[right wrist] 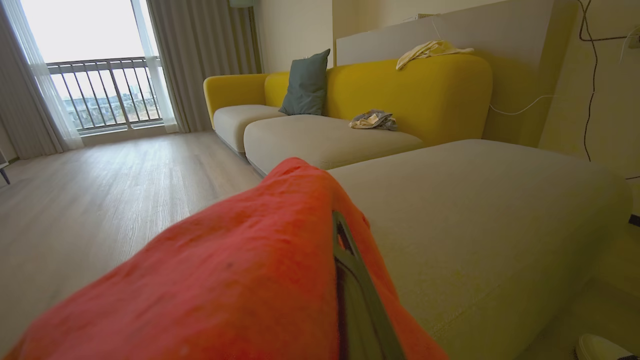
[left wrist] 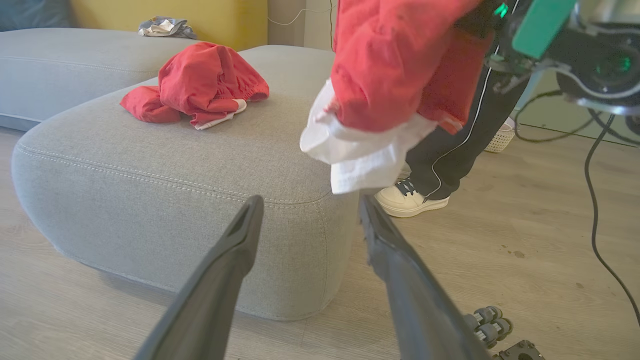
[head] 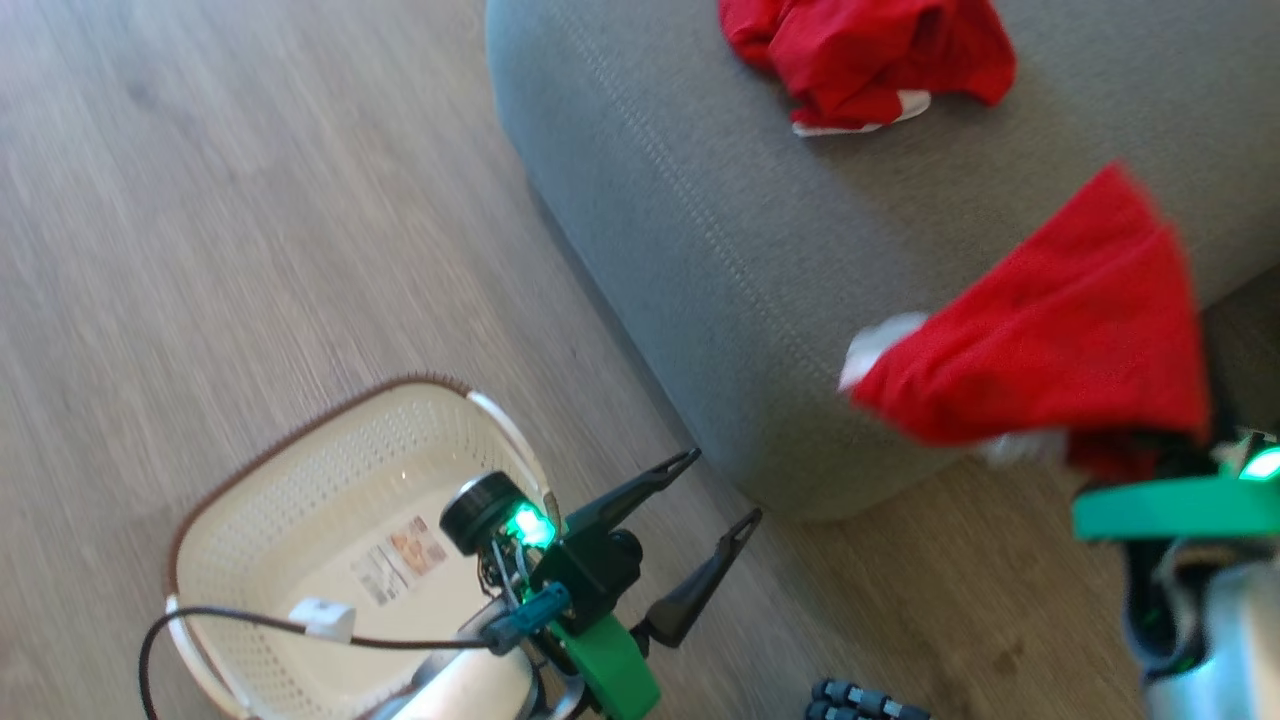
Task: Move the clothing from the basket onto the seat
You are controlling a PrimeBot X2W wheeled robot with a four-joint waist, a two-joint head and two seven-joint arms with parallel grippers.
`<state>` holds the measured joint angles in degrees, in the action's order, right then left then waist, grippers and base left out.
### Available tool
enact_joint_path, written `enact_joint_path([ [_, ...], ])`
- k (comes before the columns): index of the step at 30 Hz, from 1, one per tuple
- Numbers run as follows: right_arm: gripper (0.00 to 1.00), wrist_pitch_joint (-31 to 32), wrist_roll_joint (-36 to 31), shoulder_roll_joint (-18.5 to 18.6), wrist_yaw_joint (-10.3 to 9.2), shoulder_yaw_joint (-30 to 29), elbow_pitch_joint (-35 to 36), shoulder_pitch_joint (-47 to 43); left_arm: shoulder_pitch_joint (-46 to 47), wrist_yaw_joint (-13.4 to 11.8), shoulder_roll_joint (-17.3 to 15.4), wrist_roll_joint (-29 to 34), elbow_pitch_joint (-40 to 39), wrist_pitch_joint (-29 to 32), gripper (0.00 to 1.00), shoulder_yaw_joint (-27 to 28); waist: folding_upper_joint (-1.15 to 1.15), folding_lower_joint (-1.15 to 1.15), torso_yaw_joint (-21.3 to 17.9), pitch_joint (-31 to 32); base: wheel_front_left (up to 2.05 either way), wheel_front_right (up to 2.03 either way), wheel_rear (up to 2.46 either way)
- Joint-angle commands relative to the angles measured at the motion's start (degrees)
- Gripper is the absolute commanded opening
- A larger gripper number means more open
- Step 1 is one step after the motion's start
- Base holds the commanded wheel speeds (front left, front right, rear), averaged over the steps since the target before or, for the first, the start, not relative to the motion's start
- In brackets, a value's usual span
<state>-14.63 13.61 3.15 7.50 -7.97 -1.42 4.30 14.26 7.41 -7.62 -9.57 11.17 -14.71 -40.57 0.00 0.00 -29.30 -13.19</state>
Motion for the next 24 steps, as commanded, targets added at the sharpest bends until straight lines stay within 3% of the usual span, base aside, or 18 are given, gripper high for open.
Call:
enact_joint_path([
  [1, 0.0, -0.4, 0.3, 2.3, -0.01, -0.7, 3.7, 4.9, 3.5, 0.1, -1.2, 0.7, -2.4, -0.3, 1.0, 0.7, 0.0, 0.0, 1.5, -3.8, 0.0, 0.0, 0.0],
  [5, 0.0, -0.4, 2.0, 3.0, -0.01, -3.5, 4.7, 9.1, 5.8, 0.1, -3.0, 1.2, -2.4, -0.3, 1.0, -0.8, 0.0, 0.0, 2.8, -7.3, 0.0, 0.0, 0.0],
  [14, 0.0, -0.4, 3.3, 8.8, -0.01, -7.9, 3.5, 21.5, 9.9, 0.1, -7.1, 0.7, -3.5, -0.3, 1.0, -5.2, 0.0, 0.0, 5.0, -14.6, 0.0, 0.0, 0.0],
  [24, 0.0, -0.4, 6.3, 14.9, -0.01, -8.1, -9.8, 36.9, 13.2, 0.1, -11.0, 1.1, -4.2, -0.3, 1.0, -7.5, 0.0, 0.0, 5.4, -20.6, 0.0, 0.0, 0.0],
])
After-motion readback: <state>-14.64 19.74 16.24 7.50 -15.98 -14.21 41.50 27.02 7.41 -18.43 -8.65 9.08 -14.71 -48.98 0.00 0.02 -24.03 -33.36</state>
